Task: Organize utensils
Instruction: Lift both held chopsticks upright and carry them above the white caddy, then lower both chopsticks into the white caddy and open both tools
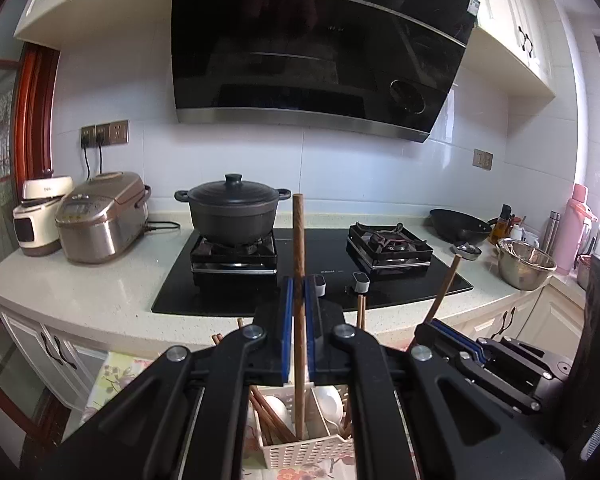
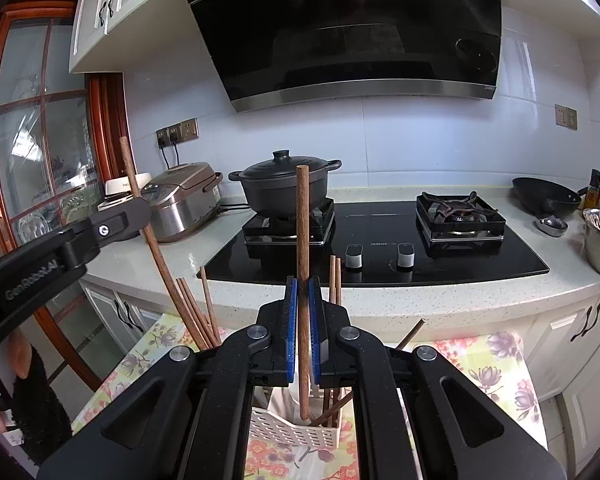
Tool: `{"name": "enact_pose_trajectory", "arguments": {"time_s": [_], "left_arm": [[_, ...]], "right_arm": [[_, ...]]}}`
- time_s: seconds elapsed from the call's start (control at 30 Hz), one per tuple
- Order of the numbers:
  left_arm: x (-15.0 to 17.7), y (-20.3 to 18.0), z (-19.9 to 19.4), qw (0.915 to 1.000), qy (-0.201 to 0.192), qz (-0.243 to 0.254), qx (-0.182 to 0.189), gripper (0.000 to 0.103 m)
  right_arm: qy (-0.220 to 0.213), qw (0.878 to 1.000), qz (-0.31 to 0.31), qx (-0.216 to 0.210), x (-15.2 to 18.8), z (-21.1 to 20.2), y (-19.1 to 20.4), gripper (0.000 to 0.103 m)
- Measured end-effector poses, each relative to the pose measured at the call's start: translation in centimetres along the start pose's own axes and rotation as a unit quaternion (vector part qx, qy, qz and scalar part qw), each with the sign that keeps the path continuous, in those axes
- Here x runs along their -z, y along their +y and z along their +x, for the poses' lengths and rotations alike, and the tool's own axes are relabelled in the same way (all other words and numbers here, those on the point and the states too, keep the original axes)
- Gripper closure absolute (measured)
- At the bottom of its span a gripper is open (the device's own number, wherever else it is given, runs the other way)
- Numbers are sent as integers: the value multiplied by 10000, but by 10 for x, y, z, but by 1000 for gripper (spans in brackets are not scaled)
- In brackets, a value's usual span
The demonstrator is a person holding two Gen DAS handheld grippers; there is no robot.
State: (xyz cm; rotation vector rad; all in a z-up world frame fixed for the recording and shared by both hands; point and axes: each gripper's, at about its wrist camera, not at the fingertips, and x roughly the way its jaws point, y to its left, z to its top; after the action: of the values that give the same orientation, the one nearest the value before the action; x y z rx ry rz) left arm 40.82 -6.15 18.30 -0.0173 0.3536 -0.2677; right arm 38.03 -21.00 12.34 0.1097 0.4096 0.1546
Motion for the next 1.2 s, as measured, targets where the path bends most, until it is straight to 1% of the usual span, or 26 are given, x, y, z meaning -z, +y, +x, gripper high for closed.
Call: {"name": "enact_pose_trajectory", "arguments": {"time_s": [0.33,0.5,0.73,0.9,0.97,1.13,1.2], "left_arm": [[10,6,19,9998,74,-192,27,97],[19,8,30,9996,183,-219,23,97],[36,18,51,9984,439,-353,62,97],[46,21,62,9977,562,-360,101,97],[52,22,70,9970,672,-374,113,97],[68,20,91,9955,914,-252,36,97],[73,21,96,9953,944,-218,-89,97]], "right_arm": [[65,10000,-32,1,5,8,1,96],[128,9999,-56,-8,8,15,1,96],[301,9994,-135,-77,17,30,2,96],[442,9987,-165,-168,24,41,-1,96],[491,9984,-195,-195,26,46,-2,96],[663,9972,-213,-275,33,59,-7,96],[706,9968,-189,-326,34,63,-10,96]]}}
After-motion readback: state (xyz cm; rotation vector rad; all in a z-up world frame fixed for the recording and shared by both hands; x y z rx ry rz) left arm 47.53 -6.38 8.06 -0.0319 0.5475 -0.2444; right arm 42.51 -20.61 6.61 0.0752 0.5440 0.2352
